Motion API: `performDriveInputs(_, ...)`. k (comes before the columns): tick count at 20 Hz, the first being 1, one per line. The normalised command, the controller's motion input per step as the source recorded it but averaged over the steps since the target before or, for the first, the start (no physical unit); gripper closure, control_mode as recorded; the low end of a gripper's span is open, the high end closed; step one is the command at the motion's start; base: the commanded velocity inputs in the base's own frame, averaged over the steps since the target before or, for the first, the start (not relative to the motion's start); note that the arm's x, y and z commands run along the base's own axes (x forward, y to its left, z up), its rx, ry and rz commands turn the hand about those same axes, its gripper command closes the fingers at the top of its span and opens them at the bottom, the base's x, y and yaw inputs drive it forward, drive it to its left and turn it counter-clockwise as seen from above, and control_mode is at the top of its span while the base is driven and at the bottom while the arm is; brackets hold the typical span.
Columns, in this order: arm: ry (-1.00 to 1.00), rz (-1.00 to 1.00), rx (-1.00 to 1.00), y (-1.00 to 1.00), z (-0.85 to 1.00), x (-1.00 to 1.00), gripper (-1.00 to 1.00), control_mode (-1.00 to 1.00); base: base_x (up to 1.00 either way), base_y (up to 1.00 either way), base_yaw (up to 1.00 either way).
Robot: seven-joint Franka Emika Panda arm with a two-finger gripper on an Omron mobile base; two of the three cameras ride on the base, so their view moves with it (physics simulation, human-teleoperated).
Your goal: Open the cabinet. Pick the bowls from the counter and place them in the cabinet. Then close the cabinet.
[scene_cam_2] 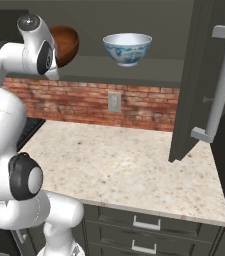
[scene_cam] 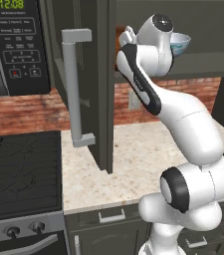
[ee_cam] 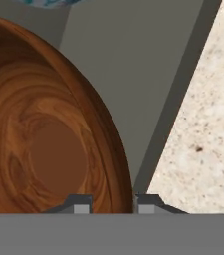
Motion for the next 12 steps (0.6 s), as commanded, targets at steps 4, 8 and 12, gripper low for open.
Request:
performDriveInputs(4, 0.00, 0.00, 0.02, 0.00, 0.00, 0.63, 1.00, -1.00, 0.00, 0.00, 0.00)
performDriveInputs(8, 0.00, 0.00, 0.07, 0.00, 0.00, 0.38, 1.00, -1.00, 0.00, 0.00, 0.00)
performDriveInputs(12, 0.01, 0.00, 0.14, -0.01, 0.00, 0.10, 1.00, -1.00, 0.00, 0.00, 0.00)
